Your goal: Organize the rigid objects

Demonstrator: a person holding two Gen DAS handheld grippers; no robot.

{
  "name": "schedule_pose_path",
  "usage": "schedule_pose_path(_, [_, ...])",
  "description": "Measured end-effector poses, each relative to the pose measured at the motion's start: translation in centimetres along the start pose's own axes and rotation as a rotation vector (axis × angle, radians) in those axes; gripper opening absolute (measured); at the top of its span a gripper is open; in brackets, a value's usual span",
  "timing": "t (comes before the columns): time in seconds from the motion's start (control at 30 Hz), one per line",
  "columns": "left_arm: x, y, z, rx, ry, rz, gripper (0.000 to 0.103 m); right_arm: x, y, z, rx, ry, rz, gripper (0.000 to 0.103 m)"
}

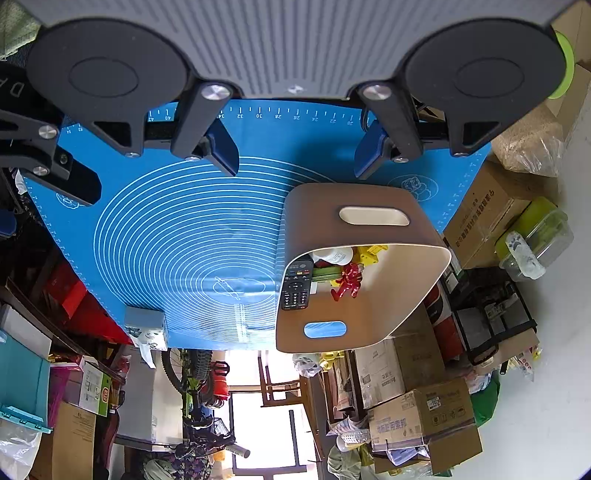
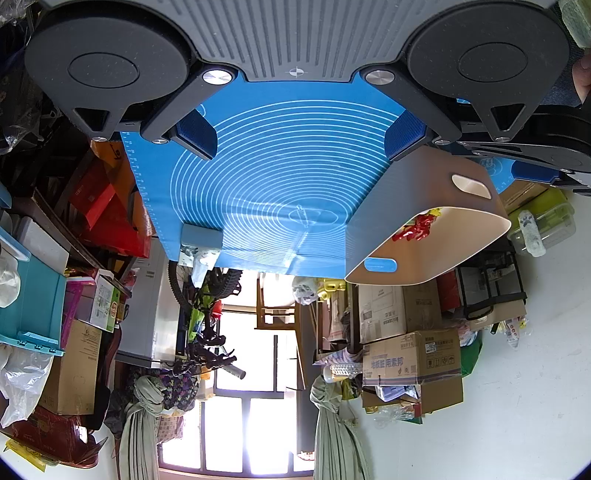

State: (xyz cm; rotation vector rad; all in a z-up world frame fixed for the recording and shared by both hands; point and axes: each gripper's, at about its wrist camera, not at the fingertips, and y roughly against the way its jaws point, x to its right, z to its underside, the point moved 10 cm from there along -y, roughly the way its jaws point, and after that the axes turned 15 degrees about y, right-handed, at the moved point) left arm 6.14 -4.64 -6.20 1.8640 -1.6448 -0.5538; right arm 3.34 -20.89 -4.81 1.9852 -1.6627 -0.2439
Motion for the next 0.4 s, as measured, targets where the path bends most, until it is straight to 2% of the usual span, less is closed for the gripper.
schedule_pose_path(0.4, [0.03,-0.03,0.03,-0.001,-0.001,0.001,0.070,0.10,-0.07,0.01,-0.001,0.001,0.002,0.097])
